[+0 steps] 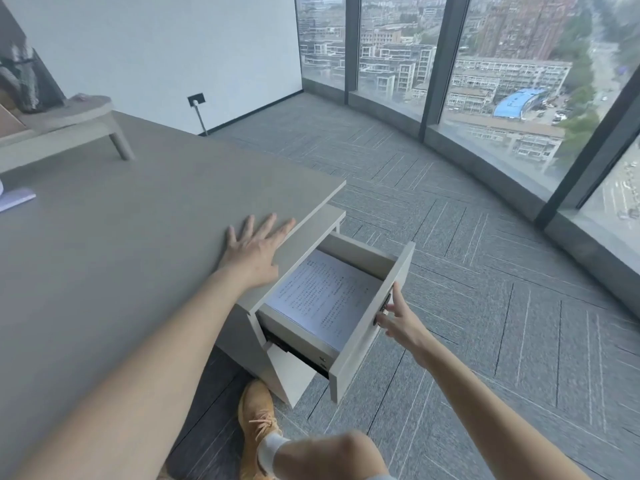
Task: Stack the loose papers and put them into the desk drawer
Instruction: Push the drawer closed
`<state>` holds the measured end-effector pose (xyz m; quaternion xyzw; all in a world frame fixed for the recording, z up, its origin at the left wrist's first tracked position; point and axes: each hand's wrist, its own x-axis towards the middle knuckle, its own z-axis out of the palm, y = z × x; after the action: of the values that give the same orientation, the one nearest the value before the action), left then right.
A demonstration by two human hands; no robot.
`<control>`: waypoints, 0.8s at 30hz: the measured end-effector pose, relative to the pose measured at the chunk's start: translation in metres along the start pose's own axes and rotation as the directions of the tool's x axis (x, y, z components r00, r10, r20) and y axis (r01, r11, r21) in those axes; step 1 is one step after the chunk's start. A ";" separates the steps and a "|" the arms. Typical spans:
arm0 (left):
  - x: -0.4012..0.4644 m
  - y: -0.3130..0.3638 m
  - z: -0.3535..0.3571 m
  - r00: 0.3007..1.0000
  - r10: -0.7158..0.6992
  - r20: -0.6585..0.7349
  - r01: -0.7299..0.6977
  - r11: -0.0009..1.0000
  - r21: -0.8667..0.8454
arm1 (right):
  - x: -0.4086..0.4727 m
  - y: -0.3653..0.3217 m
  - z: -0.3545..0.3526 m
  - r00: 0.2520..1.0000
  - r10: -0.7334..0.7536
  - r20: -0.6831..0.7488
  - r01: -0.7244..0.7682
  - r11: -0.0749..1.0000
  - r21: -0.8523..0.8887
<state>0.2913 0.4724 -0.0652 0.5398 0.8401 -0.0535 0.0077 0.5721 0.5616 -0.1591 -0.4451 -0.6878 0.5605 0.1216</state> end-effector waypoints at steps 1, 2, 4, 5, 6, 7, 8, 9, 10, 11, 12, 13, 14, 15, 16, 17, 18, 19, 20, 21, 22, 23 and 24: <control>0.000 0.000 -0.001 1.000 0.001 -0.001 -0.001 1.000 -0.002 | 0.004 -0.004 0.004 1.000 -0.007 0.006 0.007 1.000 -0.003; 0.001 0.000 -0.001 1.000 0.002 0.002 -0.002 1.000 -0.003 | 0.008 -0.007 0.009 1.000 -0.009 0.009 0.009 1.000 -0.001; 0.001 0.000 0.001 1.000 0.001 0.006 -0.001 1.000 -0.005 | 0.015 -0.014 0.018 1.000 -0.008 0.007 0.008 1.000 0.018; 0.001 0.000 0.001 1.000 -0.001 0.006 0.001 1.000 -0.006 | 0.020 -0.016 0.023 1.000 -0.010 0.007 0.009 1.000 0.030; 0.001 0.000 0.001 1.000 -0.002 0.006 0.002 1.000 -0.009 | 0.024 -0.018 0.028 1.000 -0.010 0.009 0.009 0.999 0.038; 0.001 0.000 0.001 1.000 -0.003 0.005 0.003 1.000 -0.013 | 0.030 -0.018 0.032 1.000 -0.013 0.012 0.012 0.999 0.043; 0.001 0.000 0.001 1.000 -0.003 0.003 0.004 1.000 -0.017 | 0.038 -0.015 0.036 1.000 -0.019 0.016 0.018 0.999 0.050; 0.001 -0.001 0.001 1.000 -0.003 0.000 0.003 1.000 -0.019 | 0.045 -0.014 0.041 1.000 -0.021 0.021 0.020 0.998 0.055; 0.001 -0.001 0.001 1.000 -0.003 -0.002 0.003 1.000 -0.020 | 0.053 -0.012 0.045 0.999 -0.024 0.023 0.022 0.998 0.061; 0.001 -0.001 0.001 1.000 -0.004 -0.002 0.004 1.000 -0.019 | 0.061 -0.011 0.049 0.999 -0.024 0.022 0.023 0.998 0.063; 0.001 -0.001 0.001 1.000 -0.005 -0.002 0.005 1.000 -0.018 | 0.062 -0.017 0.054 1.000 -0.025 0.020 0.023 0.998 0.061; 0.001 -0.001 0.001 1.000 -0.005 -0.002 0.005 1.000 -0.018 | 0.065 -0.021 0.058 1.000 -0.026 0.011 0.026 0.998 0.054; 0.001 -0.001 0.001 1.000 -0.003 -0.002 0.003 1.000 -0.018 | 0.068 -0.025 0.062 1.000 -0.031 0.000 0.031 0.998 0.046; 0.001 -0.001 0.001 1.000 -0.002 -0.001 0.002 1.000 -0.016 | 0.071 -0.028 0.067 0.999 -0.035 -0.005 0.035 0.999 0.041; 0.001 -0.001 0.000 1.000 -0.001 0.001 0.001 1.000 -0.014 | 0.076 -0.029 0.071 0.999 -0.043 -0.010 0.043 0.998 0.041; 0.000 -0.001 0.000 1.000 0.000 0.002 0.000 1.000 -0.011 | 0.081 -0.030 0.074 0.999 -0.046 -0.015 0.047 0.998 0.036; 0.000 -0.001 0.000 1.000 0.001 0.000 -0.001 1.000 -0.008 | 0.085 -0.031 0.078 0.998 -0.050 -0.022 0.051 0.998 0.027; 0.000 -0.001 0.000 1.000 0.001 -0.007 -0.001 1.000 -0.007 | 0.089 -0.032 0.082 0.998 -0.050 -0.030 0.051 0.999 0.016; 0.000 -0.001 0.000 1.000 0.002 -0.014 -0.002 1.000 -0.006 | 0.093 -0.033 0.085 0.998 -0.052 -0.037 0.052 0.999 0.011; 0.000 -0.001 0.000 1.000 0.002 -0.020 -0.002 1.000 -0.007 | 0.095 -0.035 0.088 0.998 -0.054 -0.040 0.055 0.998 0.008; 0.000 -0.001 0.000 1.000 0.001 -0.023 -0.001 1.000 -0.010 | 0.098 -0.037 0.091 0.997 -0.059 -0.044 0.060 0.998 0.007; 0.000 -0.001 0.000 1.000 -0.001 -0.022 0.001 1.000 -0.013 | 0.099 -0.040 0.094 0.997 -0.060 -0.043 0.060 0.998 0.004; 0.000 -0.001 0.000 1.000 -0.003 -0.020 0.003 1.000 -0.014 | 0.101 -0.043 0.097 0.997 -0.064 -0.038 0.064 0.998 0.005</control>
<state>0.2901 0.4725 -0.0649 0.5389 0.8413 -0.0422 0.0030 0.4294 0.5736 -0.1879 -0.4327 -0.6975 0.5500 0.1539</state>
